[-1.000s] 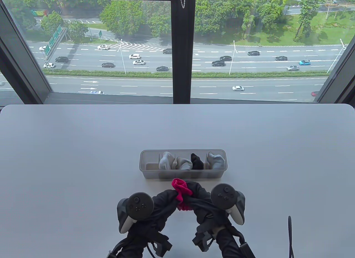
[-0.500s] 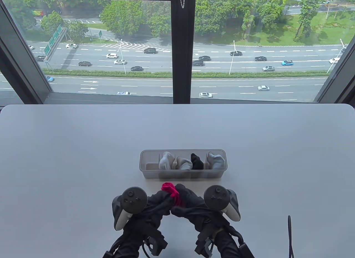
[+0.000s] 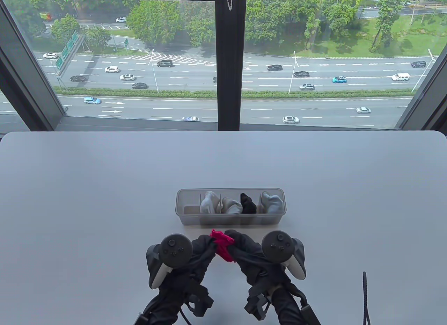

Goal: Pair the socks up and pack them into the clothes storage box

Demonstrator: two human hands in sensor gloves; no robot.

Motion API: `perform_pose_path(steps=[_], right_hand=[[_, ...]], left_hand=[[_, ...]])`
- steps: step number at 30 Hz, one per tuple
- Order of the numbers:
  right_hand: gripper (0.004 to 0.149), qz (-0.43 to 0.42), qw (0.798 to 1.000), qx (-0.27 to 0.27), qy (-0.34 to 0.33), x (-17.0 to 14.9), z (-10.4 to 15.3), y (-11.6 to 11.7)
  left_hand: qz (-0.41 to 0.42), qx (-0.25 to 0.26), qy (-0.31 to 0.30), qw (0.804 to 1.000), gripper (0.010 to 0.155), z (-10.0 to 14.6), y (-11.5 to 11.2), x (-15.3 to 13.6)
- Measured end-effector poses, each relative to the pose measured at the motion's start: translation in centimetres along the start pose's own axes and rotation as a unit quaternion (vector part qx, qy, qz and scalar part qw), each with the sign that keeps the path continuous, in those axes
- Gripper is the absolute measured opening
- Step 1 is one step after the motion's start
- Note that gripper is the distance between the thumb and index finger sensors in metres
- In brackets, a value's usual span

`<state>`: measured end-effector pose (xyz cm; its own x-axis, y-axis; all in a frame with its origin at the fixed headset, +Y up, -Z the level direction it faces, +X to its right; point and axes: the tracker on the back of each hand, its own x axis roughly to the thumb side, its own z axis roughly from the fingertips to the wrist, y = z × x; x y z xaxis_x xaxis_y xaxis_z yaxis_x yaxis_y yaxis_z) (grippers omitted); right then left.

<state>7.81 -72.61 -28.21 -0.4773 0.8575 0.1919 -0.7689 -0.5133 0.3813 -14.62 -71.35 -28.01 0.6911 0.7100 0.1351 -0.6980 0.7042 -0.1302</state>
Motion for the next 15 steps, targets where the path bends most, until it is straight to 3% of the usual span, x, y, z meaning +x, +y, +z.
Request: perform_pose_path(steps=[4,9,15], right_hand=[[0.048,-0.012,0.999,0.029,-0.006,0.5,-0.4,0.4],[0.048,0.045,0.996,0.072,-0.014,0.7,-0.5,0.7],[0.047,0.091,0.985,0.145,0.007,0.8,-0.9,1.5]], left_hand=[[0.038,0.018,0.028,0.999,0.041,-0.3,0.4,-1.2],[0.028,0.021,0.030,0.999,0.040,-0.5,0.4,-1.3],[0.018,0.014,-0.035,0.999,0.040,0.2,0.2,0.1]])
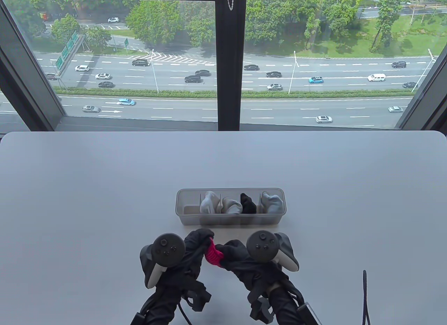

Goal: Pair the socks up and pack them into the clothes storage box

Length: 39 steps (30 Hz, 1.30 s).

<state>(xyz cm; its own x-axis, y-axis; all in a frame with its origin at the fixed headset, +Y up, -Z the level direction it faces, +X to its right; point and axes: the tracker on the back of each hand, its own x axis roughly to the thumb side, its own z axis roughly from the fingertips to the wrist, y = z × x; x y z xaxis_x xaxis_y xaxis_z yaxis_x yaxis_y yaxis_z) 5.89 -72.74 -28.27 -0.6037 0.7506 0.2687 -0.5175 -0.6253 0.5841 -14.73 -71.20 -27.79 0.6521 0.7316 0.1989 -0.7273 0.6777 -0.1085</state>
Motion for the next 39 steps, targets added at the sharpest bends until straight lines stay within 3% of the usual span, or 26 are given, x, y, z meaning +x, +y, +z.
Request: perform_pose_path(steps=[3,6,9,11,12,14,16,19,20,22,23,25,30,35,38,39], right_hand=[[0.046,0.031,0.999,0.039,0.012,0.4,-0.4,0.8],[0.046,0.065,0.998,0.013,0.021,0.2,-0.3,0.7],[0.043,0.047,0.990,-0.124,0.037,-0.3,0.3,0.2],[0.041,0.027,0.982,-0.181,0.041,-0.4,0.7,-0.6],[0.058,0.008,0.975,-0.217,0.045,-0.3,1.1,-1.0],[0.061,-0.065,0.960,-0.267,0.043,-0.5,1.8,-1.9],[0.060,-0.130,0.958,-0.256,0.003,-0.9,2.2,-2.1],[0.073,-0.187,0.954,-0.233,-0.027,-1.3,2.3,-1.9],[0.078,-0.172,0.958,-0.228,-0.028,-1.1,2.2,-1.8],[0.079,-0.061,0.972,-0.225,-0.017,-0.5,2.1,-1.4],[0.075,0.050,0.974,-0.222,-0.009,0.0,1.8,-0.9],[0.075,0.096,0.969,-0.228,-0.011,0.5,1.8,-0.5],[0.064,0.078,0.962,-0.262,-0.020,0.6,2.4,-0.8],[0.046,0.060,0.958,-0.282,-0.016,0.5,2.4,-0.9],[0.038,-0.044,0.955,-0.292,0.000,-0.3,2.6,-1.5],[0.037,-0.064,0.952,-0.301,0.010,-0.5,2.6,-1.7]], left_hand=[[-0.017,-0.014,-0.033,0.999,0.040,0.0,-1.0,1.5],[-0.016,-0.058,-0.040,0.997,0.042,-0.1,-1.6,1.5],[0.082,-0.097,-0.024,0.992,0.051,-0.1,-2.0,0.7],[0.108,-0.107,-0.021,0.988,0.064,0.0,-2.1,0.6],[0.112,-0.113,-0.022,0.987,0.068,0.1,-2.2,0.5],[0.128,-0.151,-0.017,0.980,0.070,0.2,-2.9,0.1],[0.175,-0.166,-0.002,0.971,0.063,0.2,-3.4,0.2],[0.214,-0.095,0.021,0.972,0.057,0.0,-2.9,0.4],[0.230,-0.086,0.028,0.969,0.057,0.1,-2.8,0.2],[0.285,-0.052,0.048,0.956,0.057,0.2,-2.4,-0.4],[0.331,-0.051,0.054,0.941,0.057,0.3,-2.4,-0.7],[0.369,-0.079,0.057,0.924,0.057,0.5,-2.6,-0.9],[0.291,-0.129,0.013,0.948,0.076,0.3,-2.7,0.1],[0.299,-0.115,0.032,0.947,0.060,0.3,-2.6,-0.2],[0.287,-0.151,0.000,0.946,0.058,0.3,-2.8,0.3],[0.277,-0.201,-0.031,0.939,0.057,0.3,-3.3,0.8]])
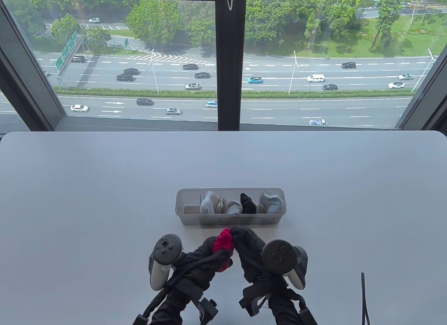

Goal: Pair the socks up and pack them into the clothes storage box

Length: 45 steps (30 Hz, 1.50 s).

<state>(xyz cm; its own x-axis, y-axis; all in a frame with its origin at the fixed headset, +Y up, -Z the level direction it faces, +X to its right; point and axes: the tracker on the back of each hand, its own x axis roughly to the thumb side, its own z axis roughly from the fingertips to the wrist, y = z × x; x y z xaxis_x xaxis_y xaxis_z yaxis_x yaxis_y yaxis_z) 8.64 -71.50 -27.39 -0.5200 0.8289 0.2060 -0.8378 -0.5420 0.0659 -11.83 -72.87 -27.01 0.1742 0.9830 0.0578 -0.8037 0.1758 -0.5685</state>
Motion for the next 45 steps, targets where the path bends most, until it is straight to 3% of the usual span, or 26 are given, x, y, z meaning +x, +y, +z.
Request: perform_pose_path(steps=[1,2,3,4,6,11,12,16,21,26,29,32,34,35,38,39,41,45], right_hand=[[0.036,-0.038,0.999,0.008,0.011,-0.4,-0.3,-0.5],[0.036,-0.058,0.998,0.026,0.007,-0.7,-0.3,-0.8],[0.036,-0.057,0.998,0.025,0.010,-0.9,-0.2,-0.9],[0.037,-0.043,0.999,0.000,0.011,-1.1,0.0,-1.0],[0.041,-0.020,1.000,-0.002,0.001,-0.7,0.1,-0.8],[0.053,0.050,0.995,0.059,-0.058,1.0,0.3,1.2],[0.060,0.069,0.994,0.064,-0.064,1.3,0.4,1.6],[0.058,0.118,0.990,0.023,-0.078,1.5,0.5,1.0],[0.039,0.145,0.987,-0.007,-0.069,1.2,0.4,0.5],[0.040,0.064,0.998,0.011,-0.026,0.4,-0.1,0.2],[0.039,-0.028,0.999,0.039,0.004,-0.5,-0.2,0.5],[0.039,-0.064,0.996,0.047,0.029,-1.1,-0.5,0.4],[0.039,-0.018,0.999,0.029,0.025,-1.2,-0.4,0.2],[0.039,0.001,0.999,0.028,0.020,-1.1,-0.3,0.3],[0.039,0.000,0.999,0.018,0.036,-0.5,-0.2,1.0],[0.040,-0.001,0.999,0.011,0.044,-0.2,-0.2,1.0],[0.039,0.027,0.999,0.002,0.034,-0.2,-0.1,0.9],[0.040,0.084,0.996,0.019,0.012,0.2,0.0,1.7]], left_hand=[[-0.032,-0.083,0.023,0.996,0.056,-0.1,-1.0,0.2],[-0.052,-0.082,0.031,0.995,0.056,-0.1,-1.3,0.2],[-0.063,-0.043,0.019,0.997,0.056,-0.2,-1.5,0.3],[-0.074,0.029,0.017,0.997,0.056,-0.4,-1.4,0.4],[-0.054,0.043,0.025,0.997,0.056,-0.4,-0.8,0.2],[0.040,0.146,0.023,0.988,0.056,0.7,1.1,-0.6],[0.059,0.144,0.028,0.987,0.056,0.7,1.2,-0.7],[0.055,0.101,0.023,0.993,0.055,0.5,1.1,-1.0],[0.030,0.065,0.016,0.997,0.056,0.2,0.5,-0.6],[0.029,-0.013,0.000,0.999,0.057,0.0,0.3,-0.2],[0.051,-0.043,0.060,0.996,0.058,0.0,0.9,-0.5],[-0.041,0.052,0.097,0.993,0.066,0.4,1.7,-0.2],[-0.125,0.154,0.098,0.975,0.069,1.0,1.9,0.5],[-0.157,0.180,0.083,0.968,0.065,1.0,1.9,0.8],[-0.279,0.160,-0.023,0.947,0.053,1.1,0.8,2.4],[-0.293,0.147,-0.034,0.944,0.060,0.9,0.3,2.6],[-0.326,0.115,0.003,0.938,0.070,0.7,0.0,2.7],[-0.400,0.085,0.091,0.908,0.062,-0.1,-0.5,1.9]])
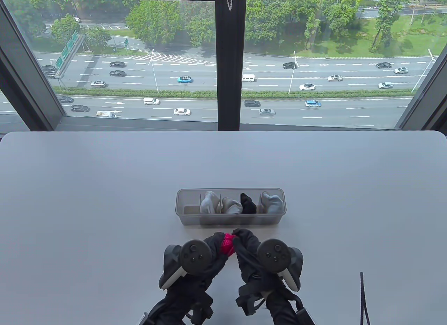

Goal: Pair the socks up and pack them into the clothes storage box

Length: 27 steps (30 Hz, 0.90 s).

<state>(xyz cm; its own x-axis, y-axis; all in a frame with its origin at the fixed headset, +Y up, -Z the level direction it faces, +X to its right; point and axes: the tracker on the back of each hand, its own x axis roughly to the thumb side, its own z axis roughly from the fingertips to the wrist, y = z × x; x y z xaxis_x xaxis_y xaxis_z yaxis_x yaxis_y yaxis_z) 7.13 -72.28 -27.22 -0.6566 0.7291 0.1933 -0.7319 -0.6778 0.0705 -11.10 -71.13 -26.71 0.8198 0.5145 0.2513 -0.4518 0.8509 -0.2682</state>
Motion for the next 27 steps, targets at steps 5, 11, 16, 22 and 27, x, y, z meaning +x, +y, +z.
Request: perform_pose_path(steps=[5,11,16,22,27], right_hand=[[0.040,-0.102,0.994,0.036,-0.010,0.2,-0.1,0.2],[0.039,-0.185,0.981,0.060,-0.003,-0.3,-0.3,-0.3],[0.038,-0.118,0.992,0.036,0.004,-1.2,-0.6,-0.9],[0.044,-0.156,0.987,0.045,0.009,-0.8,-0.4,-0.6],[0.092,-0.199,0.966,0.163,-0.026,-1.4,-0.6,0.4]], left_hand=[[0.059,-0.017,-0.005,0.998,0.065,0.1,0.4,-1.1],[0.124,0.012,-0.031,0.992,0.056,0.0,0.8,-1.7],[0.299,-0.049,-0.027,0.953,0.058,-0.2,-0.4,-2.6],[0.119,0.057,0.007,0.991,0.057,0.3,0.4,-1.9],[0.210,0.094,0.026,0.973,0.054,0.7,1.1,-3.5]])
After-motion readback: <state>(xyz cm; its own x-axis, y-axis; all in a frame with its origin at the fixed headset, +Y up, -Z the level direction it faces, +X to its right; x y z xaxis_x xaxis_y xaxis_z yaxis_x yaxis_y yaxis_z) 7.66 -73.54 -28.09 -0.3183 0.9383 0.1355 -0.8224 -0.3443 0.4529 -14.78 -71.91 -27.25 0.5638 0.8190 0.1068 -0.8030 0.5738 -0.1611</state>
